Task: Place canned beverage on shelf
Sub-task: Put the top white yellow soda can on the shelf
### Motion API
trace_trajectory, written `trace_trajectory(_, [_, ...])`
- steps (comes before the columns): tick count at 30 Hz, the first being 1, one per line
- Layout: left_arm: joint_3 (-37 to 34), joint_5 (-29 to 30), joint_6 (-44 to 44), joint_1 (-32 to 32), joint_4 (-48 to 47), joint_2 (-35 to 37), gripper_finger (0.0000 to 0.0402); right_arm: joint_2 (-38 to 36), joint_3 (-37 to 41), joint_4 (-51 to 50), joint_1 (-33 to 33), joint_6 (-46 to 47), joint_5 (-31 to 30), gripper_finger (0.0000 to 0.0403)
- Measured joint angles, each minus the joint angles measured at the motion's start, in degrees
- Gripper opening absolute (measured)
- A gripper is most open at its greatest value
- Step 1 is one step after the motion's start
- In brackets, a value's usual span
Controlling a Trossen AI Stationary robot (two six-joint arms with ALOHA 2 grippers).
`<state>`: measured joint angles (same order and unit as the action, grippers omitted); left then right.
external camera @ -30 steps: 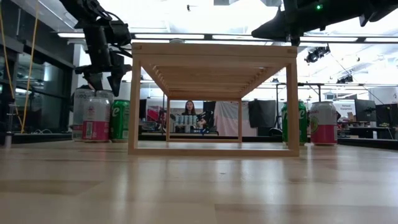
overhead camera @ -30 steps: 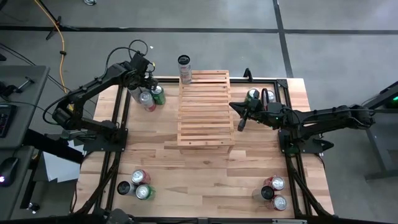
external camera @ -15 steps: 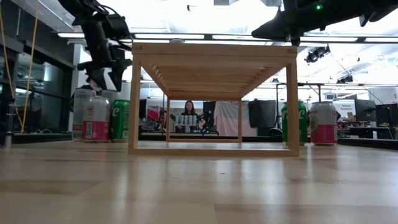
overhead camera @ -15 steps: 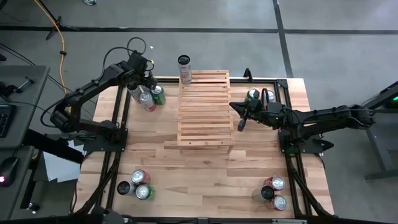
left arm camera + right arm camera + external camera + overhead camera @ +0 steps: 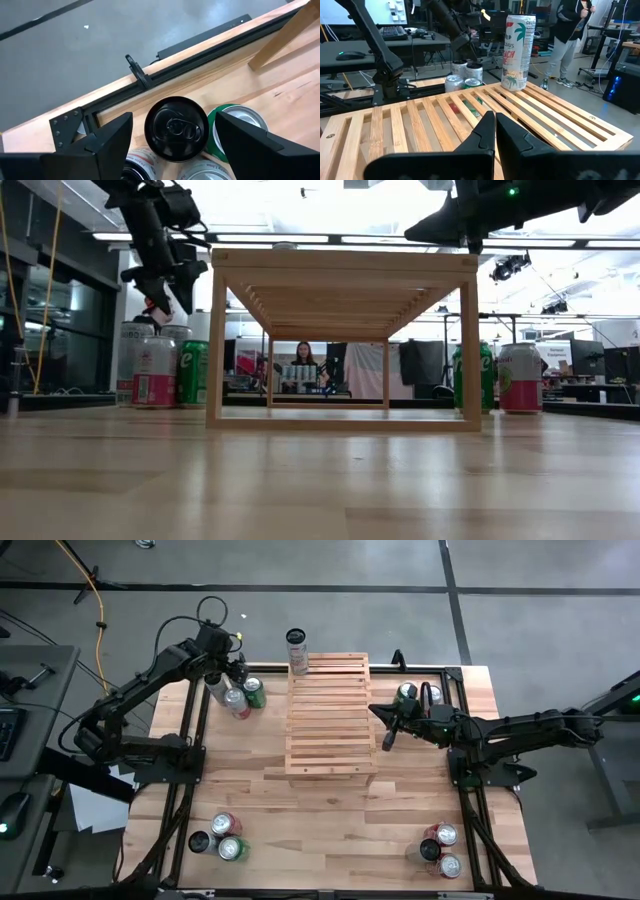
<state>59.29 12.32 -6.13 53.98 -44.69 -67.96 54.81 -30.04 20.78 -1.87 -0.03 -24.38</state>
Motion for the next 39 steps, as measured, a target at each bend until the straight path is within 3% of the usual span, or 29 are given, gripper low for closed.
trace_trajectory(4, [0.00,-0.19,0.37,0.00,-0.01,0.00,0.0295,0.00,0.00,0.00,0.00,0.02,0.00,0.0000])
trace_trajectory(14, [0.02,-1.51,0.46,-0.03,0.12,0.00,0.0396,0.00,0.00,0.00,-0.02,0.13,0.24,0.0000])
trace_trajectory(27, [-0.42,-1.28,-8.66,0.12,2.05,-1.12,0.0395,0.00,0.00,0.00,0.00,0.19,0.20,0.0000])
trace_trajectory(34, [-0.44,-4.83,-9.80,1.30,1.57,-5.59,0.0395,0.00,0.00,0.00,-0.02,0.22,0.17,0.0000])
trace_trajectory(39, [0.20,-4.12,-9.79,1.53,2.13,-7.54,0.0395,0.00,0.00,-0.02,-0.01,0.22,0.13,0.0000])
